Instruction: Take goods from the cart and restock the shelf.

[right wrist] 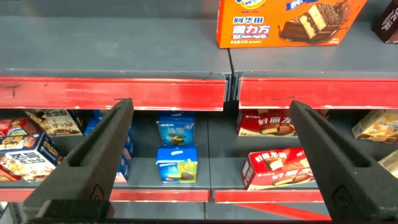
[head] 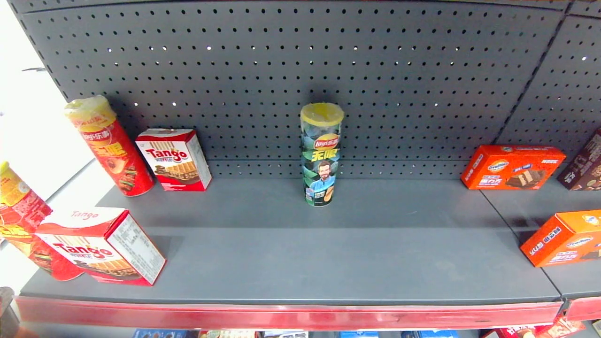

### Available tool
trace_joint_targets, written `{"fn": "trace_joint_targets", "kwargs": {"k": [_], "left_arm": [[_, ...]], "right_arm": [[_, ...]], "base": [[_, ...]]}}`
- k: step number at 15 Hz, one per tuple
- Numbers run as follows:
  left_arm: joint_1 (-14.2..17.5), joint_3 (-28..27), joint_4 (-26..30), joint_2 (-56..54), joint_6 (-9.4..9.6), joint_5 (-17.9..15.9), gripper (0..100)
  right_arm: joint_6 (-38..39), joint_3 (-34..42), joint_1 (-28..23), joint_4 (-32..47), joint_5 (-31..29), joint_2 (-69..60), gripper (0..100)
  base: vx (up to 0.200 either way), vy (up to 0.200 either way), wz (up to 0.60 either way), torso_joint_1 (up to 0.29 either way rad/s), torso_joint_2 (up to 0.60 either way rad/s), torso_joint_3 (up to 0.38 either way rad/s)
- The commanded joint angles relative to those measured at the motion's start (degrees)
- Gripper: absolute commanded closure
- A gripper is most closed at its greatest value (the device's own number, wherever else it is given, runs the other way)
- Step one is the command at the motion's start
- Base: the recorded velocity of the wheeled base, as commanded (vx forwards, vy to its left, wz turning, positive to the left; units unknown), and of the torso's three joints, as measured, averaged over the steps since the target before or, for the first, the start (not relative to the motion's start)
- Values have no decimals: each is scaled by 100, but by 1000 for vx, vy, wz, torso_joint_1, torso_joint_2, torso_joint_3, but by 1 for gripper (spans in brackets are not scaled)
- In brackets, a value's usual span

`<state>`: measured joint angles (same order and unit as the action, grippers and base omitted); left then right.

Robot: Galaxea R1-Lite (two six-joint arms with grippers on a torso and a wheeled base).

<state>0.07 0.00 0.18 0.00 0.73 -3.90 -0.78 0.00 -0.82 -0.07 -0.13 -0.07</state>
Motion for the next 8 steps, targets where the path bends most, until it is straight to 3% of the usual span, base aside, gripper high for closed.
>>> {"fn": "trace_joint_targets", "kwargs": {"k": [1,8], "left_arm": [[1,0,-1,0,-3,3,0],[-7,0,-1,0,-3,-23,0]], "right_arm": [[-1,0,3,-1,-4,7,0],[-10,0,3,-1,-4,7,0]], "base": [[0,0,600,7,7,2],[0,0,600,4,4,2]]}}
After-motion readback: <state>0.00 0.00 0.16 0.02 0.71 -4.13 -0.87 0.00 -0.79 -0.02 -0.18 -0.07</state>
